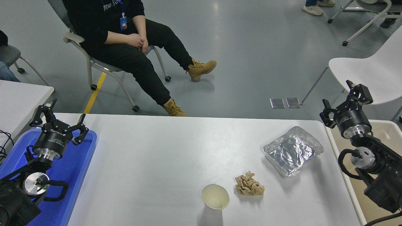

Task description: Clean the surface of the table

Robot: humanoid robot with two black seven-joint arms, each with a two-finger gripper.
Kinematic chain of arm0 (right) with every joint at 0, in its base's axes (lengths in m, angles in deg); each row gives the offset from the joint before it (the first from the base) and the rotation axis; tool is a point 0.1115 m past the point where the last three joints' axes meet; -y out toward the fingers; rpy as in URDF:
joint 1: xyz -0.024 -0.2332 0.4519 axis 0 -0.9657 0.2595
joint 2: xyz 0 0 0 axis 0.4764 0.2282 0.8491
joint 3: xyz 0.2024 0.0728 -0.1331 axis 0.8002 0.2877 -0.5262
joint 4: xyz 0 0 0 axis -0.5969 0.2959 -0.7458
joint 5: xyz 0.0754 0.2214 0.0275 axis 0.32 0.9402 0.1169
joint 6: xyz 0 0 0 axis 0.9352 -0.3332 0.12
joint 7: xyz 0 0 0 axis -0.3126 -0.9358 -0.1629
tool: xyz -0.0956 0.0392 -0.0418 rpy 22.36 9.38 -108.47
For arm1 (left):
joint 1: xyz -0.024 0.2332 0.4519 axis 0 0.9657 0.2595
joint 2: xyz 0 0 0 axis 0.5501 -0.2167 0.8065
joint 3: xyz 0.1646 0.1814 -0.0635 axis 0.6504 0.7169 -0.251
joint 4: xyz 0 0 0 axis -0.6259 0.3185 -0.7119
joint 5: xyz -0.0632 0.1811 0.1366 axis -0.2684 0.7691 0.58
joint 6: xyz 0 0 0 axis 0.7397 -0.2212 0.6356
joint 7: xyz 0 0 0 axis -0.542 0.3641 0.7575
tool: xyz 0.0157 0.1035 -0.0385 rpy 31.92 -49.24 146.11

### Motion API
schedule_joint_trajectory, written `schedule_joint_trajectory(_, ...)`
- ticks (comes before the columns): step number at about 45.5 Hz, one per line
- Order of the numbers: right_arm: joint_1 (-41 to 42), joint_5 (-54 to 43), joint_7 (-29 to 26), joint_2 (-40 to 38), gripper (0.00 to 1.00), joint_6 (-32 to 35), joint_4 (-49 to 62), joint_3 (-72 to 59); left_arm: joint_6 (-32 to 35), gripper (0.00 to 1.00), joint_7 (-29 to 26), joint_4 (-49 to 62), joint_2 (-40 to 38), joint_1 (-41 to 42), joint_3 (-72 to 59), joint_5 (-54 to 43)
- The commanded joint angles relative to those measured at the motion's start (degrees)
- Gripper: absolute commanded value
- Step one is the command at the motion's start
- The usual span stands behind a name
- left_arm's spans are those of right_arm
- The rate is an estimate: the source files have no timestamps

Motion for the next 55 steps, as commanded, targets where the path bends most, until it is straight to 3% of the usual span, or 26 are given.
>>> schedule_joint_trajectory(1,-0.01,-0.01,0.01,-0.23,0.99,-0.1,0.01,-0.01,0.0,1.0,0.0,0.0,-0.03,0.0,0.0,-0.01)
schedule_joint_trajectory(14,0.87,-0.97,-0.16,-1.81,0.99,-1.24,0.19,-3.16,0.0,1.0,0.0,0.0,-0.03,0.0,0.0,-0.01)
schedule_joint_trajectory(32,10.88,-0.89,-0.51,-15.16,0.99,-0.01,-0.86,-28.02,0.0,1.0,0.0,0.0,0.06,0.0,0.0,-0.01)
schedule_joint_trajectory(39,18.0,-1.94,-0.51,-20.61,0.99,8.59,-2.53,-41.91,0.0,1.0,0.0,0.0,0.06,0.0,0.0,-0.01)
schedule_joint_trajectory(46,27.14,-12.29,-0.34,-24.92,0.99,15.36,-6.22,-51.59,0.0,1.0,0.0,0.0,0.06,0.0,0.0,-0.01)
schedule_joint_trajectory(55,35.84,-32.51,0.01,-28.35,0.99,19.76,-13.25,-52.65,0.0,1.0,0.0,0.0,0.06,0.0,0.0,-0.01)
